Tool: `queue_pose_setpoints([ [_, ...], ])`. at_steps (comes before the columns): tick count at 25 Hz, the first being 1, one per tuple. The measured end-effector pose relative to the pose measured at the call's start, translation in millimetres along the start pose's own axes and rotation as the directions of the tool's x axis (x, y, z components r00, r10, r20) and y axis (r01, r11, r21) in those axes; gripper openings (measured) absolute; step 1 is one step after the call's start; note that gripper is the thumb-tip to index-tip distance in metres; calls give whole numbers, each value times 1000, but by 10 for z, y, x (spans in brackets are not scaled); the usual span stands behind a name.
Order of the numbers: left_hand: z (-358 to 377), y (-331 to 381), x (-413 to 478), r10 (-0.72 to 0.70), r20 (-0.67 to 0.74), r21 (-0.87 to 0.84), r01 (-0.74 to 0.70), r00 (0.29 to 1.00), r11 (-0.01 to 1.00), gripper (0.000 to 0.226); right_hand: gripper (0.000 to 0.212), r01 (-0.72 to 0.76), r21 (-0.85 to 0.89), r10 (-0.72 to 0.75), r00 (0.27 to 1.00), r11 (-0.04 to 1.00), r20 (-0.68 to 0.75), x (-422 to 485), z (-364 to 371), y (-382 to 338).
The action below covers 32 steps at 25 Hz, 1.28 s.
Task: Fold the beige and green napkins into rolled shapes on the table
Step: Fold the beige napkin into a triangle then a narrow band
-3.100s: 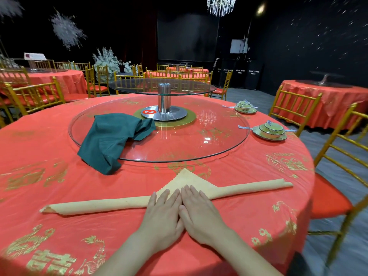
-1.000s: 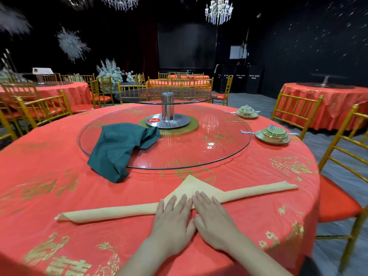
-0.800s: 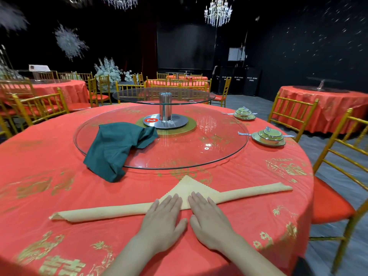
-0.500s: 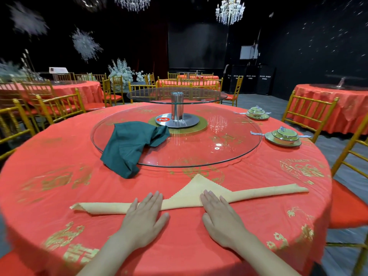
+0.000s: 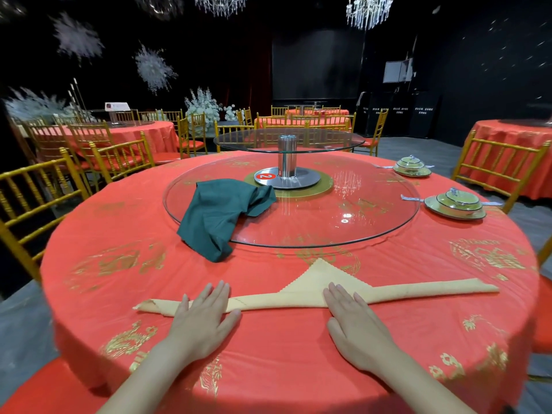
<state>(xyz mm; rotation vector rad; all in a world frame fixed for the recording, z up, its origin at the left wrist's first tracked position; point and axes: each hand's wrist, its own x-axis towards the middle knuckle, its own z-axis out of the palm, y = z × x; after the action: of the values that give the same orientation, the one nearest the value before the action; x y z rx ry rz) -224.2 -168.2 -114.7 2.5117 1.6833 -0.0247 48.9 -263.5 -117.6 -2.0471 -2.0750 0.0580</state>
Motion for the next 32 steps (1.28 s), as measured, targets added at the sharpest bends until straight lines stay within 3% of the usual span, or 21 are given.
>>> queue_pose_setpoints([
  [6,-44,-6,-66,-45,15,-30,46,999,999,67,97,21,-26,-21,1000,999,11,5,-26,12],
  [16,-27,-172,-59,-118,-18,-22,117,993,993,65,96,6,9,-6,1000,1000,-25,0,-12,12],
  [22,-97,-125,-33,-236,-2,-30,236,972,971,63,96,42,7,-42,999,999,-30,-7,-4,25],
  [24,-97,134,-3,-132,-74,34,135,988,990,67,96,53,5,-53,998,999,-22,-8,-21,11],
  [26,-65,509,-6,89,-115,78,-81,989,994,73,96,63,-9,-63,998,998,-18,1,1,-7],
  [28,-49,790,43,246,-156,122,-228,957,966,58,90,70,-24,-70,997,997,-37,33,23,49],
  [30,-75,872,147,371,-279,177,-332,886,926,28,69,109,-99,-117,990,989,-78,116,-39,177],
  [32,-81,839,226,482,-304,284,-405,822,869,25,39,160,-242,-199,968,957,-150,192,-75,367],
])
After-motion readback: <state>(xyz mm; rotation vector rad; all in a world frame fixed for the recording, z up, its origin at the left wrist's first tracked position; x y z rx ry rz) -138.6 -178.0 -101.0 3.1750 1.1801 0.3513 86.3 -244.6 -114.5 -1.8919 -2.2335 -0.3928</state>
